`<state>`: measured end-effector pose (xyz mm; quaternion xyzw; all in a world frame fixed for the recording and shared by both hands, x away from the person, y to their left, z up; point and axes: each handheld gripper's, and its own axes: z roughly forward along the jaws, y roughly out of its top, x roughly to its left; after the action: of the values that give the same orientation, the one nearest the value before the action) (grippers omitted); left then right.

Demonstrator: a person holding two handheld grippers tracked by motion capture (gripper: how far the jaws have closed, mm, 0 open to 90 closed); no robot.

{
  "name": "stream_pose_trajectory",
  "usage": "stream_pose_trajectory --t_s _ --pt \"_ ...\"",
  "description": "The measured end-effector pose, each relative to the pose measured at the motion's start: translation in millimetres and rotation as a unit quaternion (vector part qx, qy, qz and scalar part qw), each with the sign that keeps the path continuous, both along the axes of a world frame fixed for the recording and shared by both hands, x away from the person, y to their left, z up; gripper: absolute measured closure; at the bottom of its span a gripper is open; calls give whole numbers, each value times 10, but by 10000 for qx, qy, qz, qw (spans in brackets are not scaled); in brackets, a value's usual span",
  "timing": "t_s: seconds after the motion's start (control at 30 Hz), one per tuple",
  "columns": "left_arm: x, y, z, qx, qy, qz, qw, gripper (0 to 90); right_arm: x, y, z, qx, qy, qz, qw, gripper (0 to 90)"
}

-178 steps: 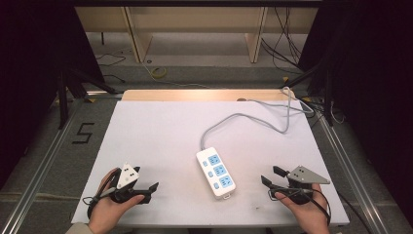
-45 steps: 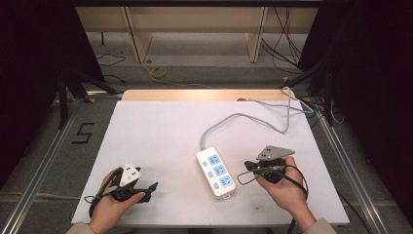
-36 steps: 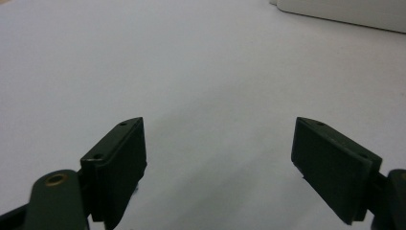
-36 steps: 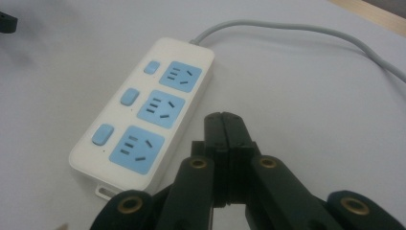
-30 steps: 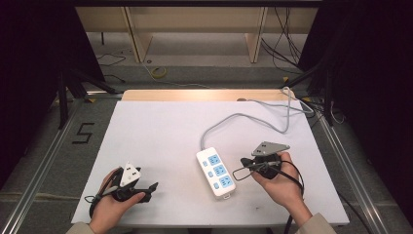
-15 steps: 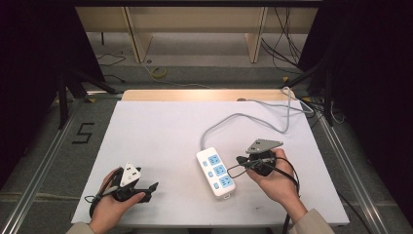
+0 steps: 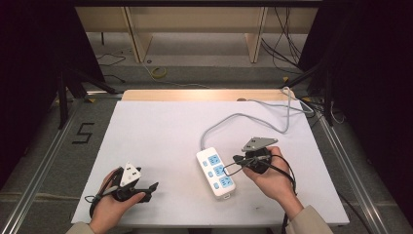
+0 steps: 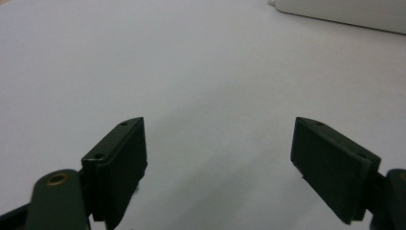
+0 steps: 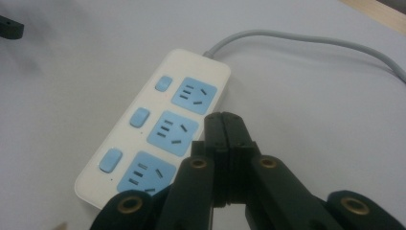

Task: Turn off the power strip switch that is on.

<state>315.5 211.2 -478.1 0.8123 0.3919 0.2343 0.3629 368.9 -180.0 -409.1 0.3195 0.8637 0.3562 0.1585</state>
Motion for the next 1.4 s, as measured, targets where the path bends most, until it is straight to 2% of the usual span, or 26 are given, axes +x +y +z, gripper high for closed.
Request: stream_pose_trajectory --t_s 1.4 --pt "9 -12 -6 -23 11 0 10000 204 154 203 -10 -126 306 226 9992 900"
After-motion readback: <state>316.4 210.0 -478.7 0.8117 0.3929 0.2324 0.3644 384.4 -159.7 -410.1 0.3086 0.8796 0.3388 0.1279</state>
